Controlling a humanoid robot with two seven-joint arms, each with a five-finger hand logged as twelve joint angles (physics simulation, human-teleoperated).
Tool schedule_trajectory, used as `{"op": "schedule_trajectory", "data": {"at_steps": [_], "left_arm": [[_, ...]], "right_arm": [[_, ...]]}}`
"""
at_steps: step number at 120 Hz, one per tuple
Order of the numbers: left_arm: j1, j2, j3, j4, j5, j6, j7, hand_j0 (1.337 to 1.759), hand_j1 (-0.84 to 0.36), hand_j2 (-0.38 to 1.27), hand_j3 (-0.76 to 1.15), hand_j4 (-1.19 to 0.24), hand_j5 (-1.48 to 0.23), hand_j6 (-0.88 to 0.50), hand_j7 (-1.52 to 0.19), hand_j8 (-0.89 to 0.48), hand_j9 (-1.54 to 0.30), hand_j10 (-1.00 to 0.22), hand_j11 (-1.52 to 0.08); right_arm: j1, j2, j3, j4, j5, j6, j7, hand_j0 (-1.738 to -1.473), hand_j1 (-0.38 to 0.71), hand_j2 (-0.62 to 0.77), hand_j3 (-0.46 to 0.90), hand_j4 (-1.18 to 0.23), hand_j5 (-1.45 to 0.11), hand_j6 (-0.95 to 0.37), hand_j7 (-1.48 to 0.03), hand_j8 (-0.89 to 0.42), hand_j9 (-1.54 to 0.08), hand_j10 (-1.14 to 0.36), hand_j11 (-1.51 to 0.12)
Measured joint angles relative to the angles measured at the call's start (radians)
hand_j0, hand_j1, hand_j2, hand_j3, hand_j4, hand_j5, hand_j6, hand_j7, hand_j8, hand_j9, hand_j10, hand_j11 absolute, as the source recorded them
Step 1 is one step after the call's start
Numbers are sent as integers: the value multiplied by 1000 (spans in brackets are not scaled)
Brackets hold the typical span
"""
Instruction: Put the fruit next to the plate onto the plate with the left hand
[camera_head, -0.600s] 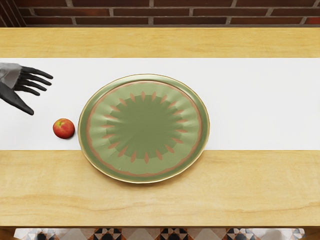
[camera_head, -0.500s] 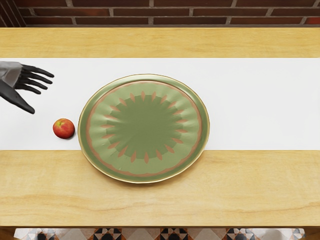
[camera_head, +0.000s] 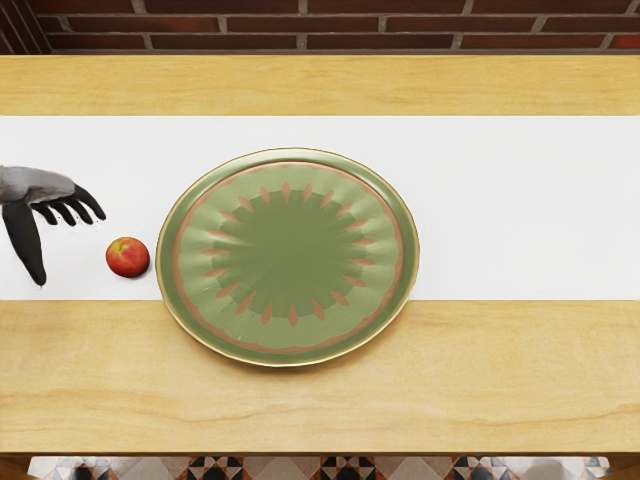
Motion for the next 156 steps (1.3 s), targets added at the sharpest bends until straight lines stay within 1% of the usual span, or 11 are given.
{"op": "schedule_trajectory", "data": {"at_steps": [8,19,29,35,46,59,72,99,111,131,156], "left_arm": [[10,-9,2,-13,65,107,5,1658,51,52,0,-257,-327,-258,-326,-258,-326,-256,-326],[68,-116,21,-20,187,268,9,1658,51,53,0,-258,-328,-259,-327,-258,-327,-257,-327],[75,-123,36,-23,255,349,10,1658,50,53,0,-258,-328,-260,-328,-259,-327,-257,-327],[100,-123,40,-28,276,374,10,1658,50,53,0,-258,-328,-259,-328,-259,-328,-257,-327],[126,-130,45,-47,296,397,11,1658,50,54,0,-259,-329,-260,-328,-260,-328,-258,-328],[135,-150,54,-58,317,406,11,1658,50,55,0,-259,-329,-261,-328,-261,-328,-259,-328],[141,-171,76,-58,374,410,11,1658,50,55,0,-259,-329,-261,-329,-260,-328,-258,-328],[202,-196,92,-51,465,425,11,1658,50,55,0,-259,-329,-261,-329,-261,-328,-258,-328],[206,-202,93,-49,485,442,11,1658,50,55,0,-260,-329,-261,-329,-261,-329,-259,-328],[219,-223,94,-40,495,465,11,1658,47,56,0,-262,-332,-263,-332,-263,-331,-261,-331],[245,-250,94,-1,537,483,11,1658,38,57,0,-269,-342,-270,-342,-270,-342,-268,-341]], "right_arm": [[0,0,0,0,0,0,0,-1658,-305,-7,0,-36,-47,-36,-47,-36,-47,-36,-47],[0,0,0,0,0,1,0,-1658,-305,-7,0,-36,-47,-36,-47,-36,-47,-36,-47],[0,0,0,0,0,0,0,-1658,-305,-7,0,-36,-47,-36,-47,-36,-47,-36,-47],[1,0,0,0,0,0,0,-1658,-305,-7,0,-36,-47,-36,-47,-36,-47,-36,-47],[1,0,0,0,0,0,0,-1658,-305,-7,0,-36,-47,-36,-47,-36,-47,-36,-47],[1,0,0,0,0,0,0,-1658,-305,-7,0,-36,-47,-36,-47,-36,-47,-36,-47],[1,0,0,0,0,0,0,-1658,-305,-7,0,-36,-47,-36,-47,-36,-47,-36,-47],[2,0,0,0,0,0,0,-1658,-305,-7,0,-36,-47,-36,-47,-36,-47,-36,-47],[2,0,0,0,0,0,0,-1658,-305,-7,0,-36,-47,-36,-47,-36,-47,-36,-47],[2,0,0,1,0,0,0,-1658,-305,-7,0,-36,-47,-36,-47,-36,-47,-36,-47],[2,0,0,0,0,0,0,-1658,-305,-7,0,-36,-47,-36,-47,-36,-47,-36,-47]]}}
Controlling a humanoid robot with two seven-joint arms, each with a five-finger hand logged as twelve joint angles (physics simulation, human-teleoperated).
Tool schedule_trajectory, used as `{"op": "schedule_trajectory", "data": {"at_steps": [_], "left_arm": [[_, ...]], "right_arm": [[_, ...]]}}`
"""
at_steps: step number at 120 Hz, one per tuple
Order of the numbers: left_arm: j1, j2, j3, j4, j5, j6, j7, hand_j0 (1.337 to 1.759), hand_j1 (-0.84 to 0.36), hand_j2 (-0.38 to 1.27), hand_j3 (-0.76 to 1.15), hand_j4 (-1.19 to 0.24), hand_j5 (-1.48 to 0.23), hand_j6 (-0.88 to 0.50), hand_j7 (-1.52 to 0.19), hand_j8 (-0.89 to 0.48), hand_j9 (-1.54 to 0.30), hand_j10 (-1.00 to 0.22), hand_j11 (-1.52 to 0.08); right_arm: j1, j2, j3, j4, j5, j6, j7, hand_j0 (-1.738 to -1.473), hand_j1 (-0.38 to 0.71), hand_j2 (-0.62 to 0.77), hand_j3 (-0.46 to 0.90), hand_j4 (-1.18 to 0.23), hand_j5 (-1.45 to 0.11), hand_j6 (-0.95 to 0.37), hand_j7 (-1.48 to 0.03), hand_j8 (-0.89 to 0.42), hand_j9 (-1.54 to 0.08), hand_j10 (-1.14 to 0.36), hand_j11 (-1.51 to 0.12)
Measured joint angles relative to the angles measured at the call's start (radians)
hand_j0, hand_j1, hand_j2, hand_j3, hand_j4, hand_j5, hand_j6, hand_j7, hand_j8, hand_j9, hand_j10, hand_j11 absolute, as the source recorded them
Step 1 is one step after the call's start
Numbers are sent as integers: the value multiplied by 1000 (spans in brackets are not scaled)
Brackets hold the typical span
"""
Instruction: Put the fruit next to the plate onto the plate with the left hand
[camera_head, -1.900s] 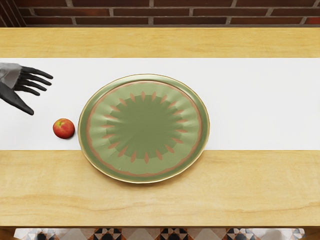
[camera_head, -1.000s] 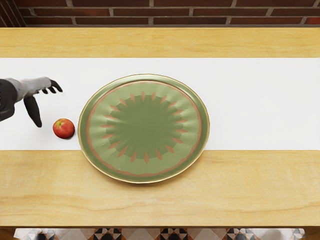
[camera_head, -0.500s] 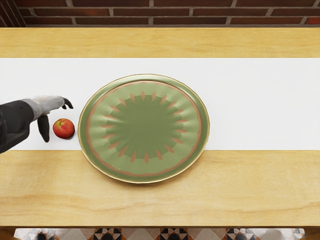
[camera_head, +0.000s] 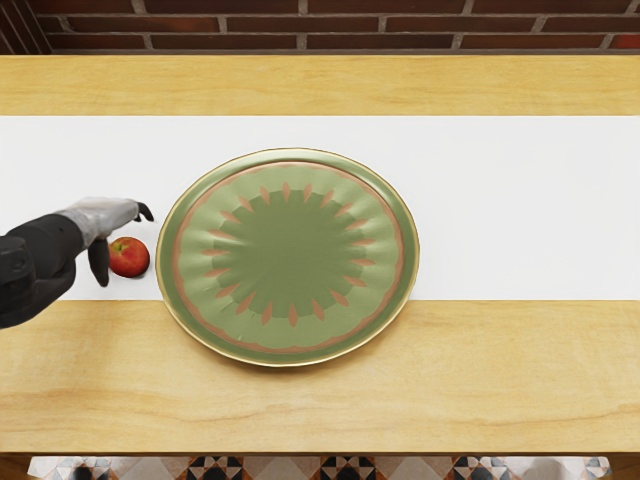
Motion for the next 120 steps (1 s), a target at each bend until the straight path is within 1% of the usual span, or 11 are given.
{"op": "schedule_trajectory", "data": {"at_steps": [29,59,82,89,96,100,108,112,117,120], "left_arm": [[13,-2,0,15,8,4,0,1658,-11,66,0,-310,-396,-312,-395,-311,-395,-309,-395],[17,9,-1,-18,6,4,0,1658,-79,77,0,-366,-469,-367,-468,-367,-468,-365,-468],[24,26,-3,-56,4,5,0,1658,-183,95,0,-452,-582,-453,-581,-453,-581,-451,-581],[26,29,-3,-63,4,5,0,1658,-224,101,0,-484,-627,-448,-625,-485,-625,-484,-625],[28,34,-3,-67,4,5,0,1658,-255,104,0,-511,-663,-475,-662,-513,-662,-512,-661],[30,35,-3,-69,5,5,0,1657,-267,110,0,-525,-679,-465,-681,-525,-680,-524,-680],[32,35,-3,-71,6,5,1,1656,-272,105,0,-506,-711,-429,-713,-538,-711,-545,-710],[32,35,-3,-71,6,4,1,1655,-277,107,0,-491,-728,-420,-730,-529,-729,-557,-727],[36,35,-4,-72,9,4,1,1653,-284,71,0,-473,-758,-396,-757,-498,-762,-578,-758],[39,35,-4,-72,11,5,1,1653,-296,111,0,-459,-772,-382,-771,-481,-781,-592,-777]], "right_arm": [[0,0,0,1,0,0,0,-1658,-305,-7,0,-36,-47,-36,-47,-36,-47,-36,-47],[0,0,0,1,0,0,0,-1658,-305,-7,0,-36,-47,-36,-47,-36,-47,-36,-47],[0,0,0,1,0,0,0,-1658,-305,-7,0,-36,-47,-36,-47,-36,-47,-36,-47],[0,0,0,1,1,0,0,-1658,-305,-7,0,-36,-47,-36,-47,-36,-47,-36,-47],[0,0,0,1,0,0,0,-1658,-305,-7,0,-36,-47,-36,-47,-36,-47,-36,-47],[0,0,0,1,0,0,0,-1658,-305,-7,0,-36,-47,-36,-47,-36,-47,-36,-47],[0,0,0,1,0,0,0,-1658,-305,-7,0,-36,-47,-36,-47,-36,-47,-36,-47],[0,0,0,1,1,0,0,-1658,-305,-7,0,-36,-47,-36,-47,-36,-47,-36,-47],[0,0,0,1,1,0,0,-1658,-305,-7,0,-36,-47,-36,-47,-36,-47,-36,-47],[0,0,0,1,1,0,0,-1658,-305,-7,0,-36,-47,-36,-47,-36,-47,-36,-47]]}}
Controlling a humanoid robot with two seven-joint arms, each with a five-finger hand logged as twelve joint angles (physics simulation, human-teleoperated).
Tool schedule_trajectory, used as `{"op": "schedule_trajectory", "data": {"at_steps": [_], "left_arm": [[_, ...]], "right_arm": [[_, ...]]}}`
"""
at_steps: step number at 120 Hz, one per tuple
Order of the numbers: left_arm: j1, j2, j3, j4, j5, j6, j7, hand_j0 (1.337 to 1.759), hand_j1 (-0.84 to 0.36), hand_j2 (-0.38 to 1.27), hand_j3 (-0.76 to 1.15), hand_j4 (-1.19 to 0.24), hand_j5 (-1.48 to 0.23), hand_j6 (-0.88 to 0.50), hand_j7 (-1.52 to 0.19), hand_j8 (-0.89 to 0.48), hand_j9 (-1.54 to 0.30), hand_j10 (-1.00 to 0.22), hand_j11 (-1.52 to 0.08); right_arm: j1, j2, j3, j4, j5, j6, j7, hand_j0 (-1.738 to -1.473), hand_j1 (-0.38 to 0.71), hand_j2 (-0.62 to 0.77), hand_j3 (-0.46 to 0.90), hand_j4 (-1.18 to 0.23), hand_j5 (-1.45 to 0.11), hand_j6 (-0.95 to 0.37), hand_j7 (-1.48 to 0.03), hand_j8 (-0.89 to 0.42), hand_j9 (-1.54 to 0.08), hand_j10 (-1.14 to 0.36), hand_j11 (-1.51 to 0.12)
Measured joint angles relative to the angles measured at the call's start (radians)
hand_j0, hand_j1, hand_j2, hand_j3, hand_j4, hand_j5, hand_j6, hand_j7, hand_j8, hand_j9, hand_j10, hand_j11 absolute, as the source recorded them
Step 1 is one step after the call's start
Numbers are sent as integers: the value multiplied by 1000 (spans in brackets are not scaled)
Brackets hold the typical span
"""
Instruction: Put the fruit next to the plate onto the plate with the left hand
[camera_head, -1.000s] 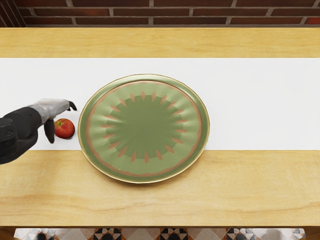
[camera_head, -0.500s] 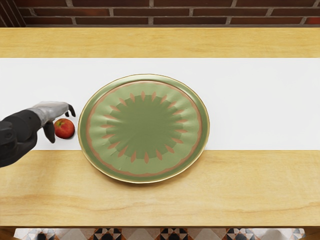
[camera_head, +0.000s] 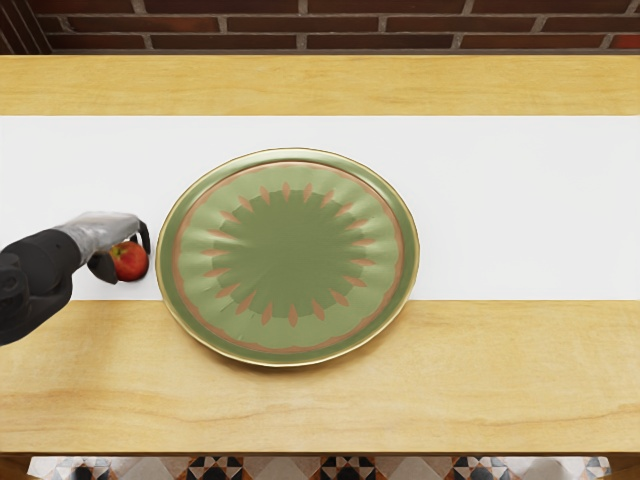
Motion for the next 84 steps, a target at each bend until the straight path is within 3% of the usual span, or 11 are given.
{"op": "schedule_trajectory", "data": {"at_steps": [10,11,21,32,55,63,84], "left_arm": [[0,2,0,-1,-1,-1,0,1651,-325,166,0,-422,-844,-340,-838,-439,-852,-635,-849],[0,4,0,-1,-2,-1,0,1651,-332,148,0,-428,-850,-324,-843,-481,-861,-640,-857],[1,8,1,-1,-6,-5,0,1647,-389,267,0,-345,-957,-260,-938,-363,-951,-689,-949],[1,9,0,0,-7,-10,0,1642,-444,287,0,-274,-1065,-185,-1059,-266,-1044,-738,-1044],[-17,38,-28,17,-18,-17,-1,1645,-439,340,0,-249,-1152,-166,-1123,-297,-1116,-811,-1118],[-39,36,-55,20,-24,-21,-1,1645,-441,349,0,-251,-1159,-165,-1146,-287,-1132,-822,-1136],[-197,-21,-93,22,-108,-24,-1,1645,-435,335,0,-239,-1172,-144,-1176,-278,-1155,-842,-1161]], "right_arm": [[0,0,0,0,0,0,0,-1658,-305,-7,0,-36,-47,-36,-47,-36,-47,-36,-47],[0,0,0,0,0,0,0,-1658,-305,-7,0,-36,-47,-36,-47,-36,-47,-36,-47],[0,0,1,0,0,0,0,-1658,-305,-7,0,-36,-47,-36,-47,-36,-47,-36,-47],[0,0,1,0,0,0,0,-1658,-305,-7,0,-36,-47,-36,-47,-36,-47,-36,-47],[2,0,1,0,0,0,0,-1658,-305,-7,0,-36,-47,-36,-47,-36,-47,-36,-47],[5,0,1,0,0,0,0,-1658,-305,-7,0,-36,-47,-36,-47,-36,-47,-36,-47],[7,0,2,0,0,0,0,-1658,-305,-7,0,-36,-47,-36,-47,-36,-47,-36,-47]]}}
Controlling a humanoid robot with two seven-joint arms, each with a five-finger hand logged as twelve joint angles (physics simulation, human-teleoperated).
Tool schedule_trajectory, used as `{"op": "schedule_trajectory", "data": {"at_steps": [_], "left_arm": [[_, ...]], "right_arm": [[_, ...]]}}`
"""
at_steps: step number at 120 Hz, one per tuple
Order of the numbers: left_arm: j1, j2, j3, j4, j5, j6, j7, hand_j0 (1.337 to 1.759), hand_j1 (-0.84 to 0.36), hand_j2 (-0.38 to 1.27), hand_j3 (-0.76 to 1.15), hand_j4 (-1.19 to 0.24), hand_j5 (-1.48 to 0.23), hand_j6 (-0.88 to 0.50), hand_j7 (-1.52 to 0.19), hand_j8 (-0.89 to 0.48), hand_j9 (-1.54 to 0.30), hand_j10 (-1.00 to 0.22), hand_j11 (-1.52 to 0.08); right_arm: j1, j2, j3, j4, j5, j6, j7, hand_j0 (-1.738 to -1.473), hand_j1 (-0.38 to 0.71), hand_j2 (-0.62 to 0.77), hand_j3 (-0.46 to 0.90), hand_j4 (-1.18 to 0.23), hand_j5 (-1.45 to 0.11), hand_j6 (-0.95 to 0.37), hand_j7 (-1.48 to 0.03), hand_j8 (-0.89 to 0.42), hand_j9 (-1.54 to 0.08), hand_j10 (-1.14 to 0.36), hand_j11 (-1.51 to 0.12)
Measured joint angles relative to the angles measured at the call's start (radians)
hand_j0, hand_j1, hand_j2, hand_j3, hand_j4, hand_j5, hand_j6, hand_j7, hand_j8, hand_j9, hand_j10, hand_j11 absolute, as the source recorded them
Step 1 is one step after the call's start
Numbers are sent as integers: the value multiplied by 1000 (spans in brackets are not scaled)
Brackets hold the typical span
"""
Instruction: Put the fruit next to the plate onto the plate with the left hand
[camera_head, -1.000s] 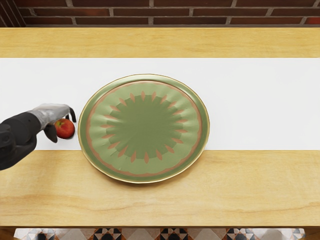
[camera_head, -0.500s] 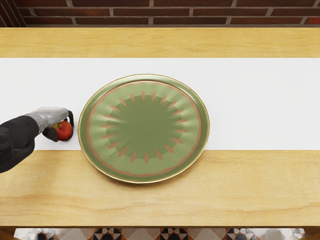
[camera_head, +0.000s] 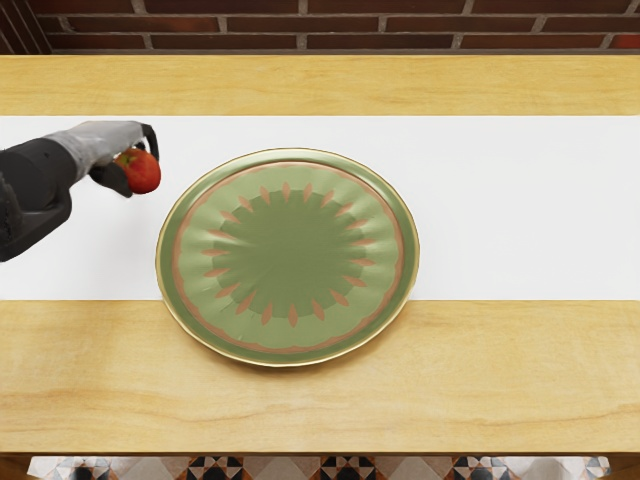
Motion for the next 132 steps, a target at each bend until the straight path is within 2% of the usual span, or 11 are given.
{"op": "schedule_trajectory", "data": {"at_steps": [17,31,64,73,88,98,113,132], "left_arm": [[-29,-107,-6,-3,-52,-19,0,1644,-453,399,0,-225,-1192,-125,-1185,-284,-1167,-849,-1174],[-48,-227,-7,-4,-77,-42,0,1642,-418,358,0,-246,-1179,-143,-1182,-296,-1177,-849,-1185],[9,-290,26,29,-85,-60,0,1641,-459,423,0,-235,-1166,-136,-1192,-287,-1185,-852,-1195],[4,-290,35,34,-82,-59,0,1641,-437,363,0,-242,-1154,-143,-1179,-291,-1176,-845,-1186],[4,-290,35,34,-76,-43,0,1648,-228,240,0,-356,-779,-205,-797,-418,-801,-582,-807],[0,-291,33,30,-77,-40,0,1652,-132,177,0,-337,-625,-218,-637,-379,-639,-469,-643],[-10,-290,31,21,-112,-41,0,1655,-46,120,0,-295,-485,-232,-491,-319,-492,-367,-494],[-30,-283,21,6,-134,-43,0,1656,10,83,0,-269,-395,-241,-398,-281,-398,-302,-399]], "right_arm": [[0,0,0,-1,-1,0,0,-1658,-305,-7,0,-36,-47,-36,-47,-36,-47,-36,-47],[1,0,-1,-1,-1,0,0,-1658,-305,-7,0,-36,-47,-36,-47,-36,-47,-36,-47],[-1,0,-2,-2,-1,-1,0,-1658,-305,-7,0,-36,-47,-36,-47,-36,-47,-36,-47],[-1,0,-2,-1,-1,-1,0,-1658,-305,-7,0,-36,-47,-36,-47,-36,-47,-36,-47],[-1,0,-2,-1,-1,0,0,-1658,-305,-7,0,-36,-47,-36,-47,-36,-47,-36,-47],[-1,0,-2,-1,-1,0,0,-1658,-305,-7,0,-36,-47,-36,-47,-36,-47,-36,-47],[-1,0,-2,-1,-1,-1,0,-1658,-305,-7,0,-36,-47,-36,-47,-36,-47,-36,-47],[-1,0,-2,-1,-1,0,0,-1658,-305,-7,0,-36,-47,-36,-47,-36,-47,-36,-47]]}}
